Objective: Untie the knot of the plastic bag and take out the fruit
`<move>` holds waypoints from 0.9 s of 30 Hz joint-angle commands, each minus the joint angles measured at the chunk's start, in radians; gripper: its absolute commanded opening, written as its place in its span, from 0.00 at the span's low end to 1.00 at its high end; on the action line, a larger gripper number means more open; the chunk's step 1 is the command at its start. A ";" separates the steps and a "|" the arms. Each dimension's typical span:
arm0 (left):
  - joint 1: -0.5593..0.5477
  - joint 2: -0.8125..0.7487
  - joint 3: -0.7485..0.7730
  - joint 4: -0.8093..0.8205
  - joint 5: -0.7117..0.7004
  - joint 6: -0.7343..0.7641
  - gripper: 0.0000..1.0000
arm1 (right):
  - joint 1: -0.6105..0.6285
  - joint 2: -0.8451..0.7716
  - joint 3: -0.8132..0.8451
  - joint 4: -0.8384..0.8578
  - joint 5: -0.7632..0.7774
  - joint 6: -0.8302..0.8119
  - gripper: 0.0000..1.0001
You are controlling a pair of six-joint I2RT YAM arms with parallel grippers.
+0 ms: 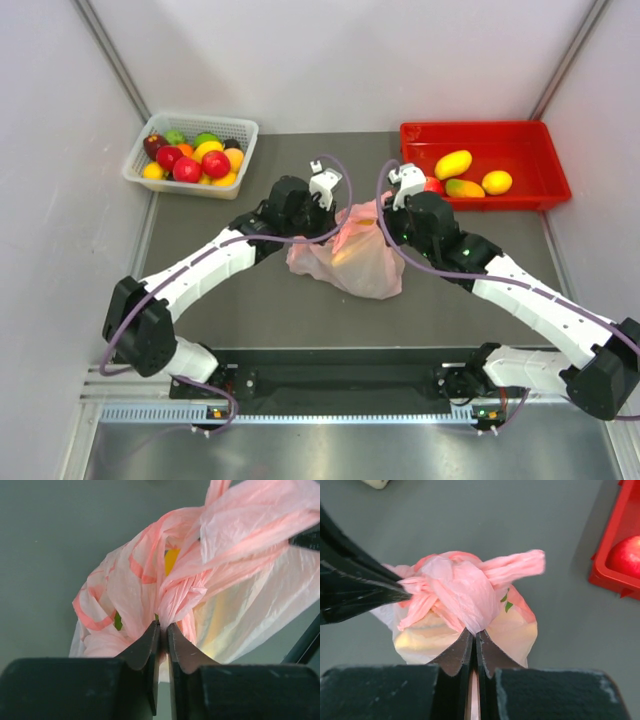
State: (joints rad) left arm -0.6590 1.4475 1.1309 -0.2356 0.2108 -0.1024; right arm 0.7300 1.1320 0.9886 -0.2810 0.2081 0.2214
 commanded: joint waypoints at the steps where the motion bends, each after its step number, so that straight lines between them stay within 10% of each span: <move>1: -0.004 -0.076 -0.019 -0.007 -0.039 -0.003 0.13 | -0.009 -0.015 0.042 0.016 0.115 0.044 0.00; 16: -0.005 -0.527 -0.373 0.042 -0.456 -0.184 0.00 | -0.099 0.002 0.016 -0.145 0.346 0.410 0.00; 27: -0.004 -0.622 -0.445 0.150 -0.466 -0.289 0.00 | -0.107 -0.138 -0.084 -0.171 0.093 0.351 0.11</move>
State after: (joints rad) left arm -0.6777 0.8455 0.6849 -0.1192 -0.2039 -0.3916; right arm 0.6567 1.0664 0.9092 -0.4038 0.3126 0.6365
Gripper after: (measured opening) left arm 0.018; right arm 0.092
